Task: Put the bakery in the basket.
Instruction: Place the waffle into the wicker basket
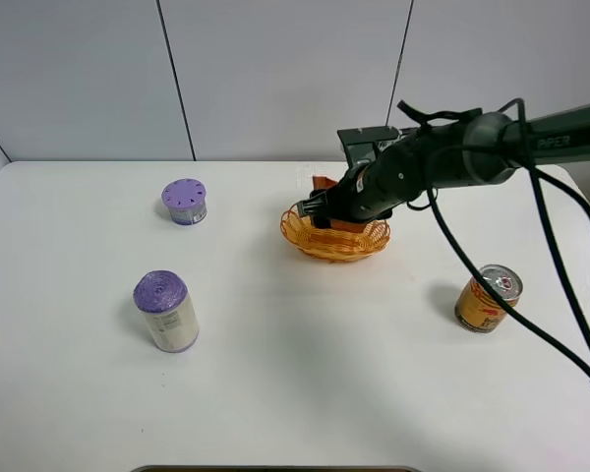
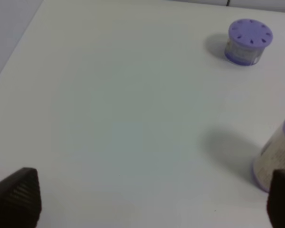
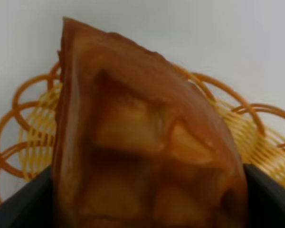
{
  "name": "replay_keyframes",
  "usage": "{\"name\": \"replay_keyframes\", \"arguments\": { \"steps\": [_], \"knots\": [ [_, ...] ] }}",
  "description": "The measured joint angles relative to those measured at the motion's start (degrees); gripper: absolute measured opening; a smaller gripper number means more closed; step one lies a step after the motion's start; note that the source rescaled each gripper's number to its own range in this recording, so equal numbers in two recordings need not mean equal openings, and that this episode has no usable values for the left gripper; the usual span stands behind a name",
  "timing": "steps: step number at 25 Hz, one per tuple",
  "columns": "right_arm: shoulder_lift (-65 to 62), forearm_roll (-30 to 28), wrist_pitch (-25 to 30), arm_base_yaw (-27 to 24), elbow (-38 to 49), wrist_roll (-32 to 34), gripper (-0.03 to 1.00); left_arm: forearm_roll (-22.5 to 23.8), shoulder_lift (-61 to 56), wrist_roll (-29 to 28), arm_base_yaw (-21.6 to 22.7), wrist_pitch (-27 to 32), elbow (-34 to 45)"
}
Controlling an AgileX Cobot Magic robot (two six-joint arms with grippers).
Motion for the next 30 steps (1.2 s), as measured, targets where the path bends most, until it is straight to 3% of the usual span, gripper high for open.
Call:
{"name": "replay_keyframes", "arguments": {
  "steps": [8,25,30],
  "knots": [
    [5.79,0.46,-4.65,0.00,0.06,0.00,0.03,0.00,0.00,0.00,0.00,0.00,0.00],
    [6.02,2.64,-6.03,0.00,0.06,-0.38,0.03,0.00,0.00,0.00,0.00,0.00,0.00],
    [6.25,2.97,-6.05,0.00,0.06,-0.38,0.41,0.00,0.00,0.00,0.00,0.00,0.00]
  ]
}}
